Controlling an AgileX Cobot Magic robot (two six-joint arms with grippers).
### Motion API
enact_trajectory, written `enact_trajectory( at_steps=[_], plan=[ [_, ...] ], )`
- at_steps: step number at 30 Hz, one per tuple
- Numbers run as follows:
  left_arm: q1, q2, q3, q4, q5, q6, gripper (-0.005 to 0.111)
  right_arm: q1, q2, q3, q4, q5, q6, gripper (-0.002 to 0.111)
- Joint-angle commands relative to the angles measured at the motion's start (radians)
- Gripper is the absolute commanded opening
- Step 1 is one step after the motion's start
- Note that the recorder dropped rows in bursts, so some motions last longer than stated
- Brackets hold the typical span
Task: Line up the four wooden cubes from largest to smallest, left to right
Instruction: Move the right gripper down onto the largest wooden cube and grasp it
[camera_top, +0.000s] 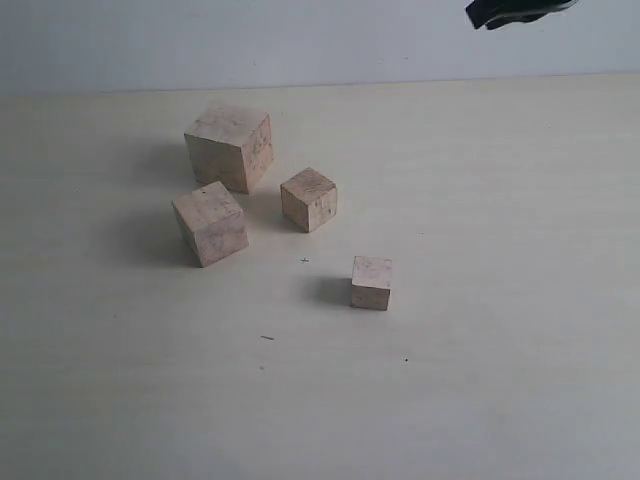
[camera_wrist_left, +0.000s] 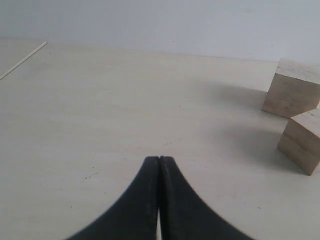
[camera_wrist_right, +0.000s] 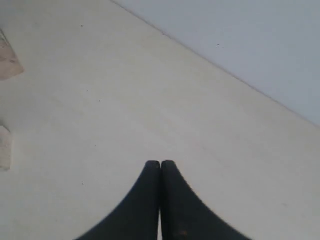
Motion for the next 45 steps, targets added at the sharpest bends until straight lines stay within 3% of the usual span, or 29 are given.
enact_trajectory(
  at_steps=[1,4,6,10,12,15,16,17,18,24,28,30,33,45],
  plan=[
    [-0.006,-0.006,0.003,0.003,-0.013,-0.001,0.000,0.003,0.073,-0.014,0.176,-0.137,-0.032,0.000],
    [-0.006,-0.006,0.003,0.003,-0.013,-0.001,0.000,0.003,0.106,-0.014,0.262,-0.151,-0.058,0.000],
    [-0.006,-0.006,0.003,0.003,-0.013,-0.003,0.000,0.003,0.153,-0.014,0.420,-0.128,-0.208,0.000],
    [-0.006,-0.006,0.003,0.003,-0.013,-0.001,0.000,0.003,0.255,-0.014,0.834,0.132,-0.753,0.005],
    [-0.006,-0.006,0.003,0.003,-0.013,-0.001,0.000,0.003,0.286,-0.014,0.951,0.288,-0.964,0.017],
    [-0.006,-0.006,0.003,0.003,-0.013,-0.004,0.000,0.003,0.321,-0.014,1.132,0.436,-1.168,0.051],
    [-0.006,-0.006,0.003,0.003,-0.013,-0.004,0.000,0.003,0.341,-0.014,1.217,0.467,-1.219,0.076],
    [-0.006,-0.006,0.003,0.003,-0.013,-0.004,0.000,0.003,0.350,-0.014,1.243,0.469,-1.226,0.086],
    [-0.006,-0.006,0.003,0.003,-0.013,-0.004,0.000,0.009,0.371,-0.014,1.304,0.469,-1.226,0.105],
    [-0.006,-0.006,0.003,0.003,-0.013,-0.001,0.000,0.109,0.408,-0.014,1.344,0.413,-1.235,0.102],
    [-0.006,-0.006,0.003,0.003,-0.013,-0.003,0.000,0.249,0.407,-0.014,1.318,0.005,-1.281,0.101],
    [-0.006,-0.006,0.003,0.003,-0.013,-0.001,0.000,0.297,0.407,-0.015,1.341,-0.107,-1.334,0.101],
    [-0.006,-0.006,0.003,0.003,-0.013,-0.001,0.000,0.330,0.407,-0.015,1.370,-0.110,-1.422,0.101],
    [-0.006,-0.006,0.003,0.003,-0.013,-0.001,0.000,0.334,0.429,-0.106,1.377,-0.159,-1.377,0.101]
  ],
)
